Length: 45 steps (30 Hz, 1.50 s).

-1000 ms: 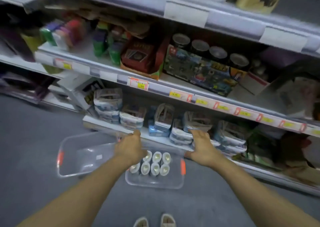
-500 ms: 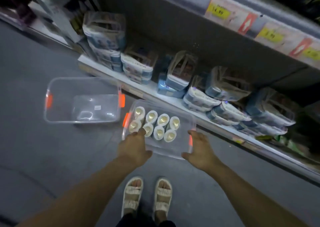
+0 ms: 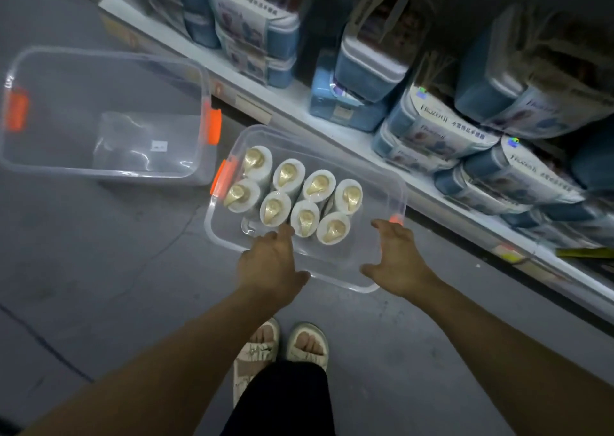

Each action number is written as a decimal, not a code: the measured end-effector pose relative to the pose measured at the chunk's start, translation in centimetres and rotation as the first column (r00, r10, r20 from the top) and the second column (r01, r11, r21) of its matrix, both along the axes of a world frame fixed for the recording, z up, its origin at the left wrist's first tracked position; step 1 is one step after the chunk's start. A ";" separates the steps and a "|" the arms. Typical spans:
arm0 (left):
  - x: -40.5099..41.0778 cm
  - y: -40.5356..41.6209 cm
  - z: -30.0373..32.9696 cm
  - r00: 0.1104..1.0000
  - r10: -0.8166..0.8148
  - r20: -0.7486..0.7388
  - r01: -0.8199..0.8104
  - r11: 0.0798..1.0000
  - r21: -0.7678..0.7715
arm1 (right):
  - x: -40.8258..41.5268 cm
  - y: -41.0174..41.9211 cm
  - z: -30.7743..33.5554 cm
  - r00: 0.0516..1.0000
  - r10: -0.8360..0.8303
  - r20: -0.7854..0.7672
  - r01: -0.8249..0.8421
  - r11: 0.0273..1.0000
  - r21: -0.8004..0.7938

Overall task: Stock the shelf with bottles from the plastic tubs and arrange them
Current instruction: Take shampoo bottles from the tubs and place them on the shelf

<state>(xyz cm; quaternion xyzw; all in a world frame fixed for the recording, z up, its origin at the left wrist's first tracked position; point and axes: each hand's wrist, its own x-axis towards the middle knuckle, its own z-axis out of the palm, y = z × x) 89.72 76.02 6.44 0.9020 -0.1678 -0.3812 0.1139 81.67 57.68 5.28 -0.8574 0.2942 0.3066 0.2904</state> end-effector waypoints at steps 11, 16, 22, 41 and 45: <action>-0.1 -2.3 -2.8 1.000 0.022 -0.013 -0.023 0.999 -0.046 | 2.5 -2.9 -1.9 0.989 0.144 0.028 -0.142 0.987 -0.079; -0.7 -4.3 -4.6 0.996 0.072 -0.058 -0.076 0.995 -0.071 | 4.7 -5.6 -4.0 0.967 0.250 0.043 -0.247 0.966 -0.072; -2.1 -7.8 -8.8 0.975 0.215 -0.052 -0.219 0.974 -0.064 | 6.9 -9.1 -8.7 0.909 0.404 0.099 -0.406 0.914 -0.008; -6.1 -12.7 -18.3 0.830 0.427 0.359 -0.403 0.904 -0.144 | 9.0 -12.8 -19.6 0.581 0.613 0.536 -0.713 0.701 -0.028; -6.9 -12.4 -19.4 0.744 0.555 0.373 -0.461 0.830 -0.315 | 8.6 -13.3 -19.8 0.589 0.625 0.512 -0.719 0.694 -0.020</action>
